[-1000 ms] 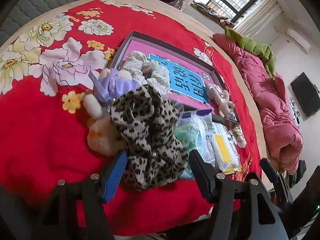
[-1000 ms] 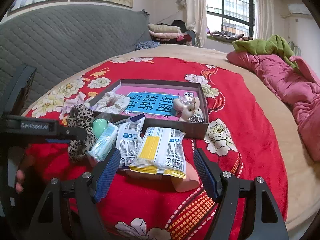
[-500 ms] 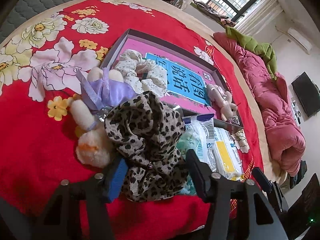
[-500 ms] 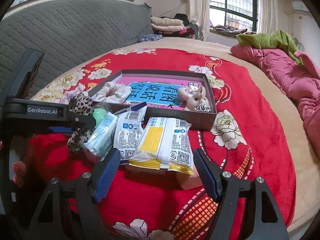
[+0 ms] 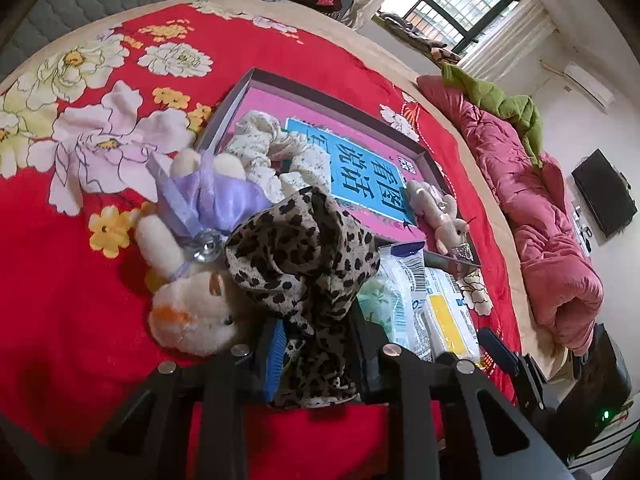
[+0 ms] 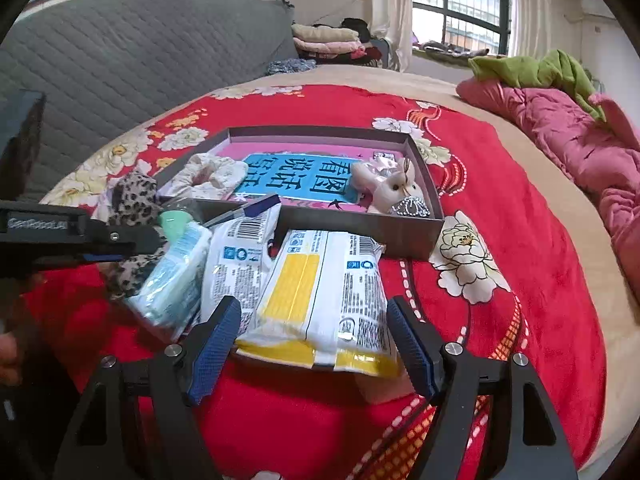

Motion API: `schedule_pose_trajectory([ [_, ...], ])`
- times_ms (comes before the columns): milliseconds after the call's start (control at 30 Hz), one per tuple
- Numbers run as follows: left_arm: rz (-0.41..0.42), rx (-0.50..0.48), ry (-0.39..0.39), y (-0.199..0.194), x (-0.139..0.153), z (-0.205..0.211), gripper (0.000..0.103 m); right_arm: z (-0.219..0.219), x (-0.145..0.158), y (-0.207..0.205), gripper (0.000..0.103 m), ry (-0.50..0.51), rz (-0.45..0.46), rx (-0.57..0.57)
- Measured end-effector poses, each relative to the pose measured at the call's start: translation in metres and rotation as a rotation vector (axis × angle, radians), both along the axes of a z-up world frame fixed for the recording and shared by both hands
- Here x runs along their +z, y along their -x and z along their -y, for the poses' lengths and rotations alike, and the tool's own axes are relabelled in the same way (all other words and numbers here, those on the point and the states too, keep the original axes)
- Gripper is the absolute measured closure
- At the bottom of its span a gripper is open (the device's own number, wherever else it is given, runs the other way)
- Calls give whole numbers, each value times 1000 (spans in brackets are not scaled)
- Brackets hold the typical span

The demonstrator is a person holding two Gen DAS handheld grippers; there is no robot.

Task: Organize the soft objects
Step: 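Lift the leopard scrunchie with the left tool while the right tool grasps the white wipes packet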

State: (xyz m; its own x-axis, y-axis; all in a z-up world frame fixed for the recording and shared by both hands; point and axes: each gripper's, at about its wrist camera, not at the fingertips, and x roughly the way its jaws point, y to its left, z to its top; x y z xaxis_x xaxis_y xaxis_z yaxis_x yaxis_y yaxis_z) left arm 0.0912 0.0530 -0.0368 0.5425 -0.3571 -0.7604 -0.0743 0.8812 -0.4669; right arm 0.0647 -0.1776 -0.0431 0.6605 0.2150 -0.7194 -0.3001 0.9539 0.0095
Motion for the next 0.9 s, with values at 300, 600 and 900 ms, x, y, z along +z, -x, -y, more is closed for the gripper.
schedule_pose_trajectory([
  [300,12,-2,11,-5,1,-2,75,3,-13,-25,25,-17,-28,-20],
  [600,1,16,41,-15,-1,-6,75,-6,-19,-39,25,31,-13,-4],
  [900,25,1,8,-18,1,0,75,1,-21,-43,34,-3,-38,12],
])
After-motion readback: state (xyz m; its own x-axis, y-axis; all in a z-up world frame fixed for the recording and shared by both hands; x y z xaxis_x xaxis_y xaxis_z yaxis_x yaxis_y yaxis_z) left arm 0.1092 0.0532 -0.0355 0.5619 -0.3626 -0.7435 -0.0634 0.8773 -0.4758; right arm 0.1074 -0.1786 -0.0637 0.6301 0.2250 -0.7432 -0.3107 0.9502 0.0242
